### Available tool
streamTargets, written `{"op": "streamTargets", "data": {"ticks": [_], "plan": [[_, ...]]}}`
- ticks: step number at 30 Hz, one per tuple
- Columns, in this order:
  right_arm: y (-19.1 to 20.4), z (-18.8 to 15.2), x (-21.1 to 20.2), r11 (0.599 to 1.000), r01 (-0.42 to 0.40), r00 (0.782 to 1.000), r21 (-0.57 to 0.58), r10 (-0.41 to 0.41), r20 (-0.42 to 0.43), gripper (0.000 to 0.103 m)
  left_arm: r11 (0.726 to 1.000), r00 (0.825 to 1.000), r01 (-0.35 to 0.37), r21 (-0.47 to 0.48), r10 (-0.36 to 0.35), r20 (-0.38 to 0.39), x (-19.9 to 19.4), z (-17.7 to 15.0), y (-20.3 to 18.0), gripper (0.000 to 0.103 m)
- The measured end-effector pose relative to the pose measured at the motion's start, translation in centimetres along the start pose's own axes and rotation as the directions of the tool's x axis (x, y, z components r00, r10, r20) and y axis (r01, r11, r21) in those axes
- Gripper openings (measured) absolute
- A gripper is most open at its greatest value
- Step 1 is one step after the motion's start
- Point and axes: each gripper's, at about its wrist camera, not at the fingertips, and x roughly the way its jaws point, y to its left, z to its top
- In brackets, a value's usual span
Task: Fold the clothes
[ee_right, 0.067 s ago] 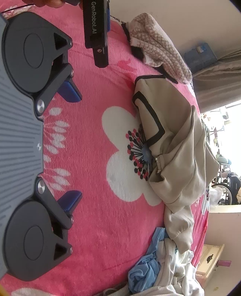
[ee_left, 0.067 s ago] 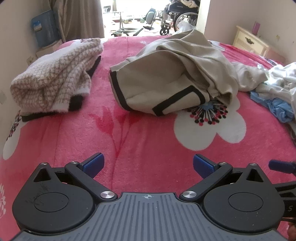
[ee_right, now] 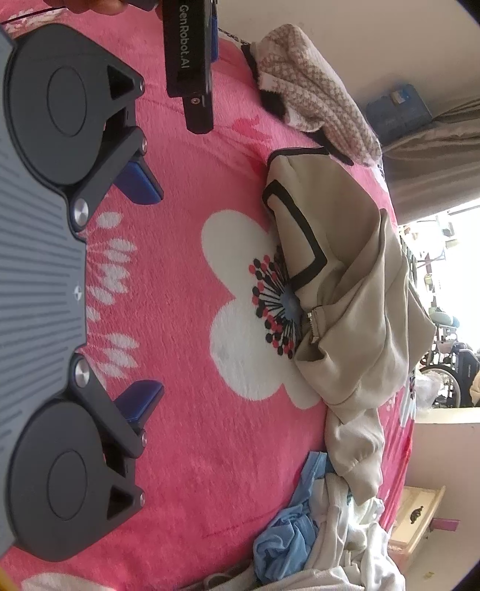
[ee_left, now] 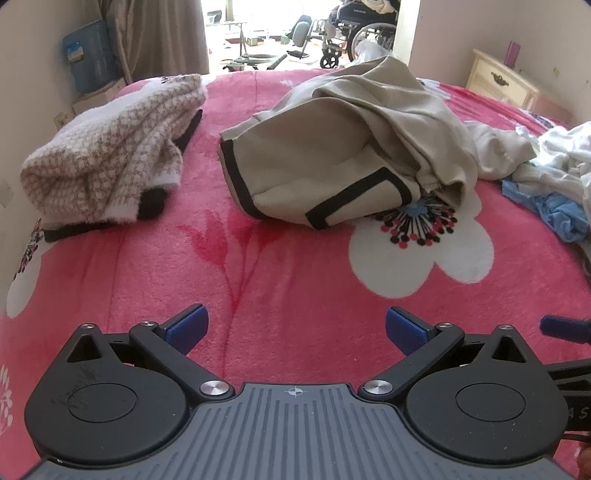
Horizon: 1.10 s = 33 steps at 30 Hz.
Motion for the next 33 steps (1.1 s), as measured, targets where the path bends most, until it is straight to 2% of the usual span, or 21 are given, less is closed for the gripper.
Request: {"op": "streamTargets", "data": {"ticks": [7, 14, 18, 22, 28, 33], "plan": [[0.2, -0.4, -0.5, 1.000, 0.009, 1.000, -0.008, -0.009, 0.007, 0.103, 0.999, 1.000, -0.027, 0.017, 0.027, 0.009, 0.0, -0.6, 0.4, 0.103], [-0.3, 0.2, -1.3, 0.999, 0.053, 0.998, -0.012, -0.052, 0.031, 0.103, 0.999, 0.999, 0.029, -0.023, -0.030, -0.031, 0.2, -1.2, 0.3, 0.103], [-0.6, 0.4, -1.4, 0.998, 0.061, 0.997, -0.012, -0.060, 0.045, 0.103, 1.000, 1.000, 0.028, 0.002, -0.028, 0.001, -0.3, -1.1, 0.1, 0.103], [-0.5, 0.5, -1.6, 0.998, 0.069, 0.996, -0.015, -0.068, 0.053, 0.103, 0.999, 0.998, 0.044, -0.020, -0.043, 0.042, -1.0, -1.0, 0.2, 0.103], [-0.1, 0.4, -1.8, 0.997, 0.076, 0.995, -0.017, -0.075, 0.061, 0.103, 0.998, 0.999, 0.044, -0.037, -0.043, 0.023, -0.9, -0.5, 0.1, 0.103], [-0.2, 0.5, -1.9, 0.997, 0.080, 0.995, -0.017, -0.078, 0.066, 0.103, 1.000, 0.999, 0.008, -0.004, -0.008, 0.033, -1.1, -0.9, -0.5, 0.103]]}}
